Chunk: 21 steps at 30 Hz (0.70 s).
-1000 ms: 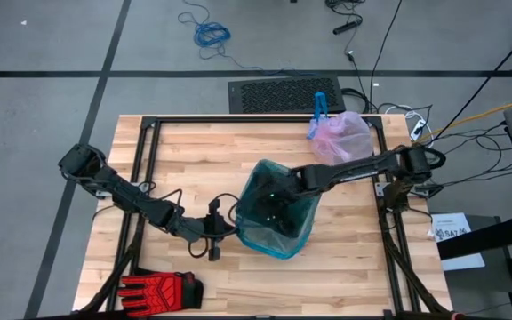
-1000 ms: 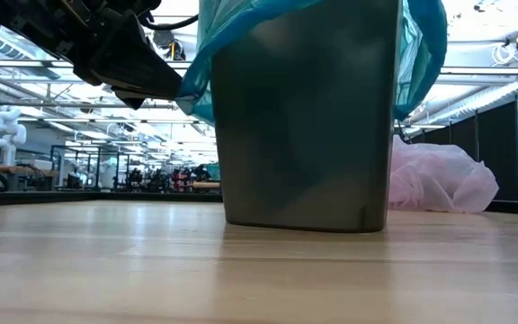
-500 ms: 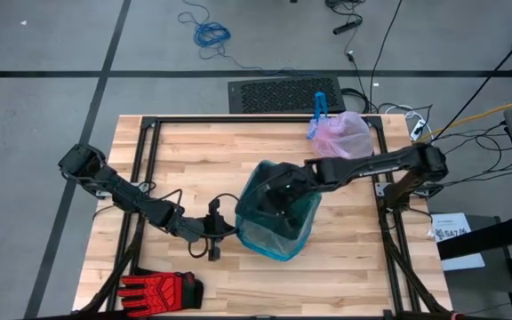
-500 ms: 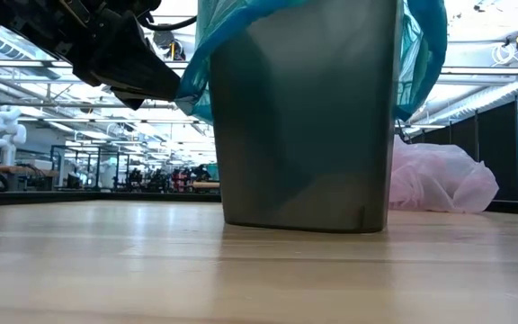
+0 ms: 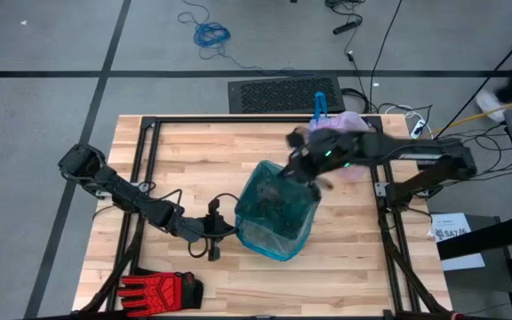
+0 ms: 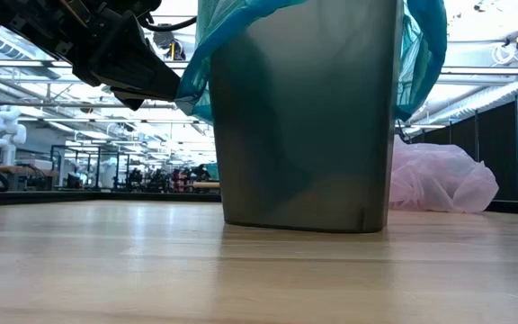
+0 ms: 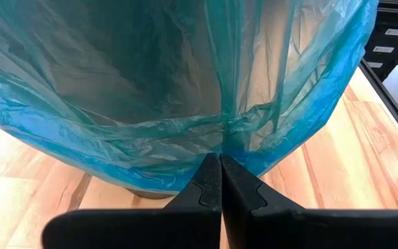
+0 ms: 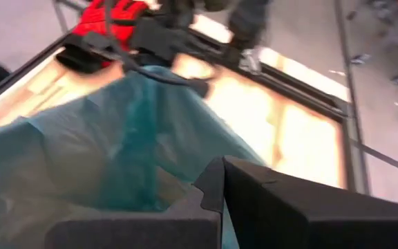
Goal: Place trash/remove bag and relplace
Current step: Insert a new trash bag into the trash bin
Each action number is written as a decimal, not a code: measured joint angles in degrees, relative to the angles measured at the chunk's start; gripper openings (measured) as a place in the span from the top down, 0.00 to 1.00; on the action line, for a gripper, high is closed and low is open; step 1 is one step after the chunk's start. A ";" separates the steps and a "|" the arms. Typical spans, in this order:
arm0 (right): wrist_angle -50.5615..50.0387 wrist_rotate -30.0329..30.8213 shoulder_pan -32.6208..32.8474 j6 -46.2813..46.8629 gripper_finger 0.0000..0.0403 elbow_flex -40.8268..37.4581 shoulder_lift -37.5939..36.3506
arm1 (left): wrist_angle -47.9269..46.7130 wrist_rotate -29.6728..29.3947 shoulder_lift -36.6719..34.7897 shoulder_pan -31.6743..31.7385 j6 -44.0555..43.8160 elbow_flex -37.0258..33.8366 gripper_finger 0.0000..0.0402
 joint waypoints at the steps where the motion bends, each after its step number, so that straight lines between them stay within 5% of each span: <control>1: -1.26 0.00 -1.09 0.12 1.00 0.00 -1.70 | -0.01 0.00 0.00 -0.01 -0.01 0.00 1.00; 7: -2.39 -1.93 -6.54 2.97 1.00 -6.28 -10.83 | 0.00 0.01 0.00 0.01 0.06 0.00 1.00; 13: 16.97 -4.02 -7.52 7.53 1.00 -28.84 -22.02 | 0.30 0.00 0.00 0.01 0.29 0.00 1.00; 21: 43.53 1.43 -7.57 16.14 1.00 -52.48 -31.18 | 2.69 -1.01 -0.90 0.35 2.21 0.07 1.00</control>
